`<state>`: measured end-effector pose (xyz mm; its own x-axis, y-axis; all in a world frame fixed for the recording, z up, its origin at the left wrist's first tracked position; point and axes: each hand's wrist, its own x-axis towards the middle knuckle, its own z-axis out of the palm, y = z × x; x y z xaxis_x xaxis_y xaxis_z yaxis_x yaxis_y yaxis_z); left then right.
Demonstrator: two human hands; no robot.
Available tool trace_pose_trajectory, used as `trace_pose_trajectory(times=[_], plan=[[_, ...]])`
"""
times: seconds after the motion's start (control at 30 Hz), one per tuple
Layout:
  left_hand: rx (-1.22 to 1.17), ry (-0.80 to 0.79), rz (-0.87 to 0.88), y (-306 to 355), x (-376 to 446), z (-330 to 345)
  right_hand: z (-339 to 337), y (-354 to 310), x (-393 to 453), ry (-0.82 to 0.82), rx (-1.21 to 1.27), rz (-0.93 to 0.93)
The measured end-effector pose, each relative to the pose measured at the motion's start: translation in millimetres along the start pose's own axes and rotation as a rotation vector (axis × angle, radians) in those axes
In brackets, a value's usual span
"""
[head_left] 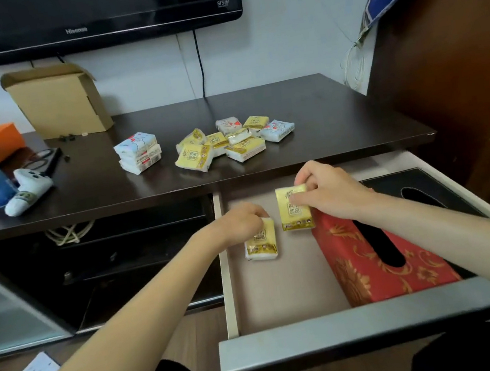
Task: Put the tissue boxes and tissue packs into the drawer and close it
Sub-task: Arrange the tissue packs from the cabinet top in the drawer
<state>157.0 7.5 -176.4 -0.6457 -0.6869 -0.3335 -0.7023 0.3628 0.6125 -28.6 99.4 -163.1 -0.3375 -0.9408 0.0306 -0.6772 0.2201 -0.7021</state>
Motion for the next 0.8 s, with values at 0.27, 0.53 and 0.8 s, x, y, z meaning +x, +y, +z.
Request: trace_pose_trajectory(times=[0.27,0.53,0.8], plan=[[0.172,0.042,0.004,-5.5,18.0,15.9,11.6,4.6,0.7,-0.057,-0.343,-0.091],[0.589,0.020,0.069,-9.7,22.0,21.7,22.4,9.8,19.7,-0.246,-0.647,-0.052],[0.699,-0.037,0.191,-14.2,-8.8,12.7,20.0,8.8,10.7,-0.324,-0.989,-0.323]])
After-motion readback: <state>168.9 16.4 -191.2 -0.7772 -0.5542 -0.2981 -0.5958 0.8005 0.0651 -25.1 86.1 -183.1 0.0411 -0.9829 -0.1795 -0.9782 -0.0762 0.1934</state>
